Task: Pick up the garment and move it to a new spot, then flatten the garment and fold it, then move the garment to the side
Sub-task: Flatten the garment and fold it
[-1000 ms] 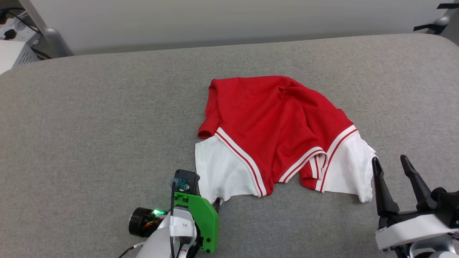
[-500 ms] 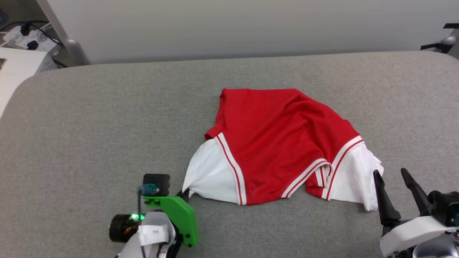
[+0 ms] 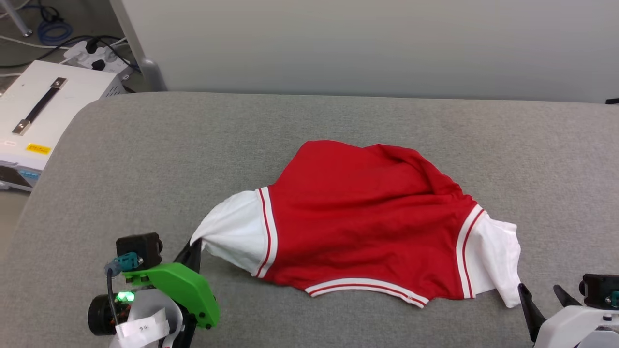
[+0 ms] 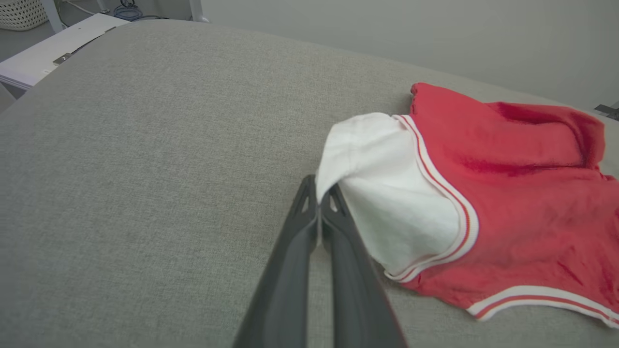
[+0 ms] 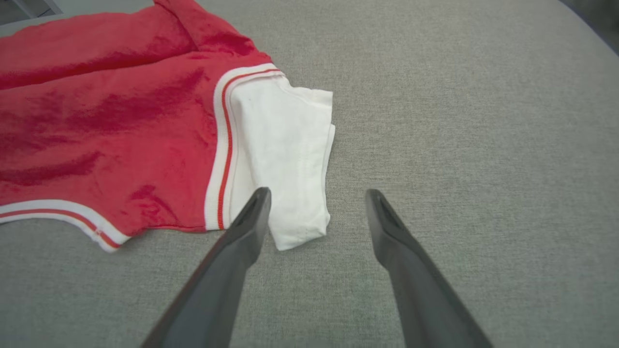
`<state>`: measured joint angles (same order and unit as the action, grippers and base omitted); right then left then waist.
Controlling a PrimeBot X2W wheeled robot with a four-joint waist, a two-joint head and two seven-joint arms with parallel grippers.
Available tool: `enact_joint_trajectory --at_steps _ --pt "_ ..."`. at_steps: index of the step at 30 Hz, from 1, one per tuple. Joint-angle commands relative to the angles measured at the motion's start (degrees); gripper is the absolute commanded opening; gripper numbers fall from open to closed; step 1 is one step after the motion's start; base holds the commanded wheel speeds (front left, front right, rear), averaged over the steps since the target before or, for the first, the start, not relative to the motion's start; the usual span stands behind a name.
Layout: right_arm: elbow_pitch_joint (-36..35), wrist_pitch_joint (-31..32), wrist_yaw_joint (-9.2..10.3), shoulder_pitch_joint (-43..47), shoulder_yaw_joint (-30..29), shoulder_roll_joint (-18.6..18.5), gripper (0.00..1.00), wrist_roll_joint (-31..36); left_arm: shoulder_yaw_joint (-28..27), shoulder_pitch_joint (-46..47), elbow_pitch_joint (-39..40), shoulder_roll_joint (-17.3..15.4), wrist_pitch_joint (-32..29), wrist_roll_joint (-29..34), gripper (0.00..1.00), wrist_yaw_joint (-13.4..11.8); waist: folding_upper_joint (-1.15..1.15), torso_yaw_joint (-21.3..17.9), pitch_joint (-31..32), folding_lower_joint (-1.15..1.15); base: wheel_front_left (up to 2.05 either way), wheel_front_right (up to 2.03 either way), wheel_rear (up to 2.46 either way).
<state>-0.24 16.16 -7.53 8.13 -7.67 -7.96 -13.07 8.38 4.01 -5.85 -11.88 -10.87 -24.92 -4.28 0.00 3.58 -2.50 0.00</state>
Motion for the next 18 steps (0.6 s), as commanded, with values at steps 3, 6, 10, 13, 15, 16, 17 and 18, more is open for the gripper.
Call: enact_joint_trajectory --at_steps 3,6,10,13,15,16,17,18 --pt "-0.7 9.2 0.04 -1.2 -2.4 0.2 1.00 1.4 1.5 -3.4 5.6 -0.6 -5.9 -2.0 0.00 0.0 0.00 2.3 -1.6 0.00 0.00 0.00 0.00" --pt "-0.6 13.9 0.04 -2.9 -3.7 0.2 1.00 2.0 2.2 -3.5 8.0 -0.4 -6.9 -1.9 0.00 -0.3 0.00 3.2 -2.4 0.00 0.00 0.00 0.00" --pt "-0.2 18.5 0.04 -5.6 -4.6 0.1 1.00 2.9 3.1 -3.0 9.5 -0.1 -7.3 -1.7 0.00 -0.4 0.00 4.0 -3.6 0.00 0.00 0.00 0.00" --pt "1.0 20.8 0.04 -7.0 -5.5 0.6 1.00 3.6 3.6 -2.6 9.7 0.1 -7.3 -1.7 0.00 -0.2 0.00 4.5 -4.2 0.00 0.00 0.00 0.00" --pt "2.0 21.8 0.04 -7.5 -5.8 0.5 1.00 4.5 3.9 -2.2 9.7 0.2 -7.2 -1.7 0.00 -0.1 0.00 4.9 -4.6 0.00 0.00 0.00 0.00" --pt "2.6 22.3 0.04 -7.8 -5.9 0.7 1.00 4.8 4.0 -2.1 9.7 0.2 -7.1 -1.7 0.00 0.0 0.00 5.0 -4.9 0.00 0.00 0.00 0.00" --pt "3.0 22.7 0.04 -7.9 -5.9 0.8 1.00 4.9 4.1 -1.9 9.7 0.2 -7.1 -1.7 0.00 0.0 0.00 5.1 -5.1 0.00 0.00 0.00 0.00" --pt "3.5 23.1 0.04 -8.0 -5.8 0.9 1.00 5.1 4.2 -1.8 9.6 0.2 -7.0 -1.7 0.00 0.1 0.00 5.3 -5.3 0.00 0.00 0.00 0.00"
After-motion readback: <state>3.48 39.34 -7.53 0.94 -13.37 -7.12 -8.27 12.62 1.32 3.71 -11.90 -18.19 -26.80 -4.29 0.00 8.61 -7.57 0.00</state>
